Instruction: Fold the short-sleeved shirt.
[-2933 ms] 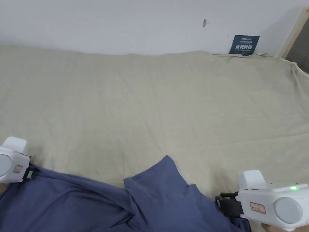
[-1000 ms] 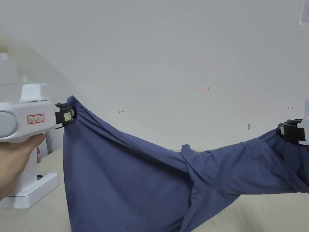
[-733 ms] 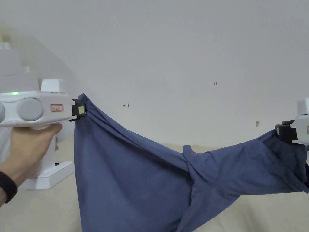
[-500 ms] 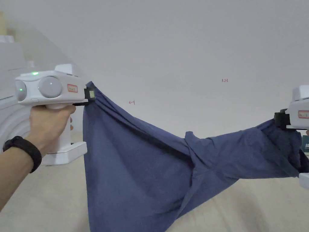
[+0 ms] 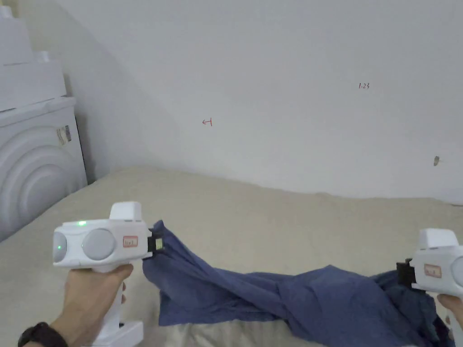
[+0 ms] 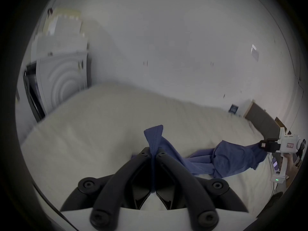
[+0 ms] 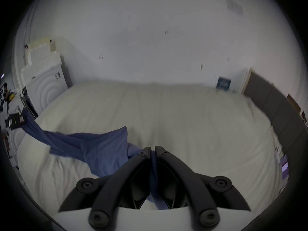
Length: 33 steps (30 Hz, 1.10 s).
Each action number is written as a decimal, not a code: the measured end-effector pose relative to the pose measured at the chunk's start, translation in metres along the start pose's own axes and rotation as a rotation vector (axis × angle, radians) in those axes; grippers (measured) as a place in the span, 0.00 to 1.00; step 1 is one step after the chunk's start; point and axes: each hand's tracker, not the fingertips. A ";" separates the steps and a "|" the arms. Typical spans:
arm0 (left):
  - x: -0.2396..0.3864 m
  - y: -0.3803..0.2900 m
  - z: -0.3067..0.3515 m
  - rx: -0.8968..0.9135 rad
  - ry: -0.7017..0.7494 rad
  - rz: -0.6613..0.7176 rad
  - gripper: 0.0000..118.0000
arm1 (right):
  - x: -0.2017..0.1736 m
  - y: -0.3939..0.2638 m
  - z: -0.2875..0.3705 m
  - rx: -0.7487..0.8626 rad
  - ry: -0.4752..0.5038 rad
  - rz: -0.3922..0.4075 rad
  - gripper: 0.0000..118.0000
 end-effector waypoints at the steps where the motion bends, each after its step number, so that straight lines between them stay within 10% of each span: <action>1: -0.009 -0.016 -0.011 -0.032 0.012 0.005 0.02 | 0.000 -0.018 -0.008 -0.023 0.001 -0.015 0.03; 18: -0.074 -0.200 0.152 -0.049 -0.032 0.138 0.02 | 0.060 -0.237 0.135 0.004 0.098 -0.188 0.02; 33: -0.080 -0.233 0.186 -0.076 -0.025 0.124 0.02 | 0.067 -0.278 0.176 -0.014 0.074 -0.144 0.03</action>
